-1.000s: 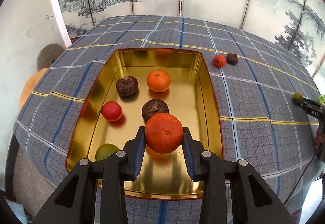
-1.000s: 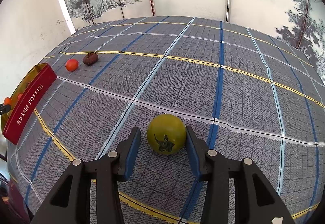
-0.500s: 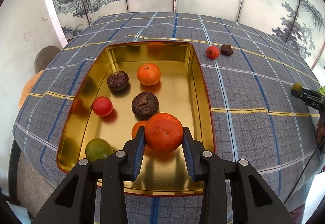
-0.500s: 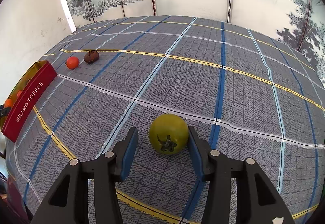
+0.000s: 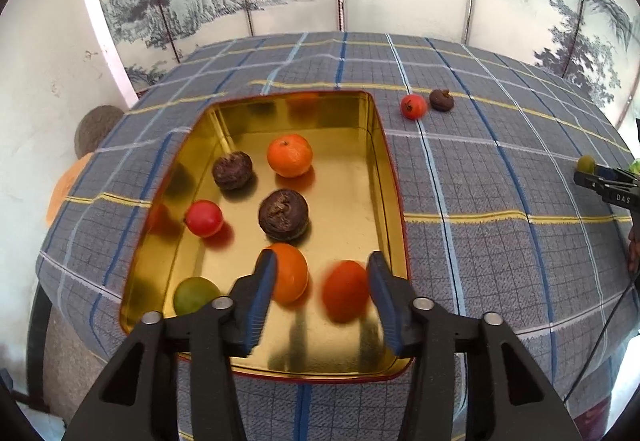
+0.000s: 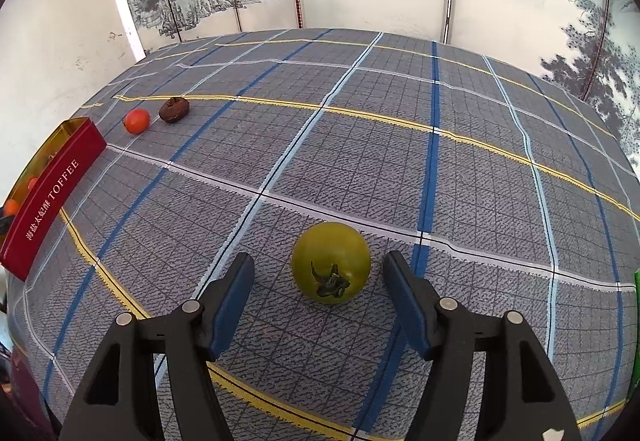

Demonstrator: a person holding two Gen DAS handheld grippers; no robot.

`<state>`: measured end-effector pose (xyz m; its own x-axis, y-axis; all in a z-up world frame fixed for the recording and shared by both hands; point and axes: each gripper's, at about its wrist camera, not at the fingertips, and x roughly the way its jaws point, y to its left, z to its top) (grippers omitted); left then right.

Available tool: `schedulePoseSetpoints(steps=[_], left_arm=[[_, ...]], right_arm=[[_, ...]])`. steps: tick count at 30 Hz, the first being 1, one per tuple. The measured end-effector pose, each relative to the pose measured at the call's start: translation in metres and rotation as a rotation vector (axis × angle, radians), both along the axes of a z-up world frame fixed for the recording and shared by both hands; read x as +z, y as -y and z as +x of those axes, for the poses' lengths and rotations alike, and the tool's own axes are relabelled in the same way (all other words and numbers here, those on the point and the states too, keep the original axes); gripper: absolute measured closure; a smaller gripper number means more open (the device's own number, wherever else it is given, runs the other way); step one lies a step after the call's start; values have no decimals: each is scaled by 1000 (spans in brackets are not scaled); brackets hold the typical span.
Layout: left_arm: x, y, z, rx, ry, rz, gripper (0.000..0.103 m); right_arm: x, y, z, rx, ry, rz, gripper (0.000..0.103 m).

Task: Organize fruits
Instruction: 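Carry the yellow-green fruit into the tin and open the right gripper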

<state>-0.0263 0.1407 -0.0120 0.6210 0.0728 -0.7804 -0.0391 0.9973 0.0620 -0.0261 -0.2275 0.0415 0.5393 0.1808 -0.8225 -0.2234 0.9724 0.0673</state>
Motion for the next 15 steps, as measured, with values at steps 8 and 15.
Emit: schedulePoseSetpoints(steps=[8,15], left_arm=[[12,4,-9,-18,46,16,37],[16,4,-16,-18,49,17,37]], right_arm=[[4,1,-3,5,19,15,39],[1,-8,-1,25,2,-18,39]])
